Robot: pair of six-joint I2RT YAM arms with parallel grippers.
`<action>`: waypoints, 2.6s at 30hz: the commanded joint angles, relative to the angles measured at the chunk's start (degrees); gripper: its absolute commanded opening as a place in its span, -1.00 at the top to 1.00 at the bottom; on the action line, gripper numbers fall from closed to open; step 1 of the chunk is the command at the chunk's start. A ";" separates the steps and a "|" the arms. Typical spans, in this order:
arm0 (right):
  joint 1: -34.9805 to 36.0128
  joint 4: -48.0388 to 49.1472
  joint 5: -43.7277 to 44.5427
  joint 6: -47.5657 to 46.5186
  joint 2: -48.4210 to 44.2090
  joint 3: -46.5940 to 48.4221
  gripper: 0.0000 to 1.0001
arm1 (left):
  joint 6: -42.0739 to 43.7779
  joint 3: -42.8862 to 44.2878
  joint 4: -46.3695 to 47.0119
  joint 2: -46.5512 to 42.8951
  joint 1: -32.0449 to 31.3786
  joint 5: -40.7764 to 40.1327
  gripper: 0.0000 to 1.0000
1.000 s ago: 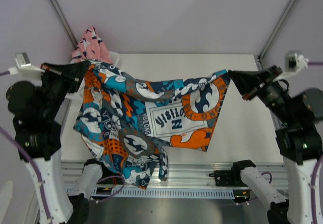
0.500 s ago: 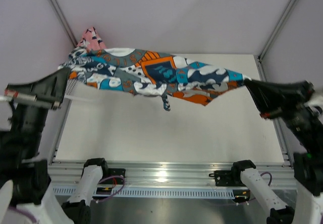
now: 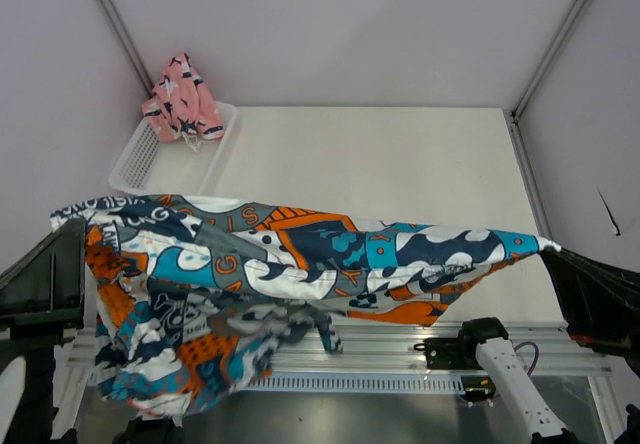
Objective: Fold and stack the shorts
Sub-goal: Flatten the shorts out
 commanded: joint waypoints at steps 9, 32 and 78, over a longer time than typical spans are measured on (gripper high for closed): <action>0.67 -2.62 6.65 4.10 11.55 -22.25 1.00 | 0.78 -40.19 16.41 9.59 0.53 7.76 1.00; -5.29 26.55 22.74 12.98 32.45 -56.20 1.00 | 3.42 -52.41 57.02 57.30 -12.48 -4.55 1.00; -3.02 52.20 -3.79 22.45 94.31 -11.82 0.87 | 19.49 -43.32 31.64 53.28 -13.80 -6.04 -0.95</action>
